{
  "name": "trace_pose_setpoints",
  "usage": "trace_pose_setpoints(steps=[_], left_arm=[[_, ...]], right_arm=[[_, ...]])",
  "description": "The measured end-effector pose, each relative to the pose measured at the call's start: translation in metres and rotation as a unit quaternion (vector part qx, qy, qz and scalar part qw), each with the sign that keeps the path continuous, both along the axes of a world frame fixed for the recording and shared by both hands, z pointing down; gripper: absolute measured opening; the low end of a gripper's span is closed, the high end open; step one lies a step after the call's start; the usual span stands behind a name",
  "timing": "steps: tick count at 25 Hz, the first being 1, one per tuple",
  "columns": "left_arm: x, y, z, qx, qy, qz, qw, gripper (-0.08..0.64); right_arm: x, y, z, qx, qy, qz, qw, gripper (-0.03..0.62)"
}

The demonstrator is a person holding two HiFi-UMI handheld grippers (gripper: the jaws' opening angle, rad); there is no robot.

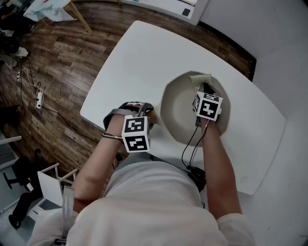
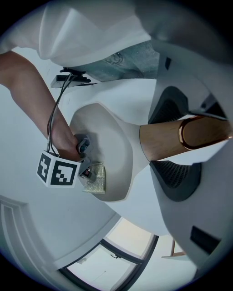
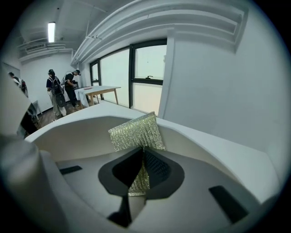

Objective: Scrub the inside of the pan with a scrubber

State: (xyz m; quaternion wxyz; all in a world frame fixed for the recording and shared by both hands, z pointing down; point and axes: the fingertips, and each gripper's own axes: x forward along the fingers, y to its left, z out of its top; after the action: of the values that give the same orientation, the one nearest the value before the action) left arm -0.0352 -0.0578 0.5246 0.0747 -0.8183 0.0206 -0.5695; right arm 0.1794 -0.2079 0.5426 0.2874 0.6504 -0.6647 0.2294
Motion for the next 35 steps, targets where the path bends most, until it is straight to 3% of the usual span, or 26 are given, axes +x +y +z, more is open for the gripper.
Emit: trace_pose_setpoints(steps=[14,23,35], left_arm=[[0.001,0.000,0.000,0.000,0.001,-0.001,1.0000,0.249],[0.002,-0.002,0.000,-0.001,0.003,-0.003,1.0000,0.249],[0.000,-0.003,0.001,0.006,0.011,-0.007,0.9999,0.249]], right_arm=[[0.034,0.022,0.002,-0.024,0.011,0.058,0.998,0.028],[0.039,0.027,0.004,-0.034,0.025,0.055,0.998,0.026],[0.018,0.038,-0.009,-0.022,-0.022,0.024,0.999,0.025]])
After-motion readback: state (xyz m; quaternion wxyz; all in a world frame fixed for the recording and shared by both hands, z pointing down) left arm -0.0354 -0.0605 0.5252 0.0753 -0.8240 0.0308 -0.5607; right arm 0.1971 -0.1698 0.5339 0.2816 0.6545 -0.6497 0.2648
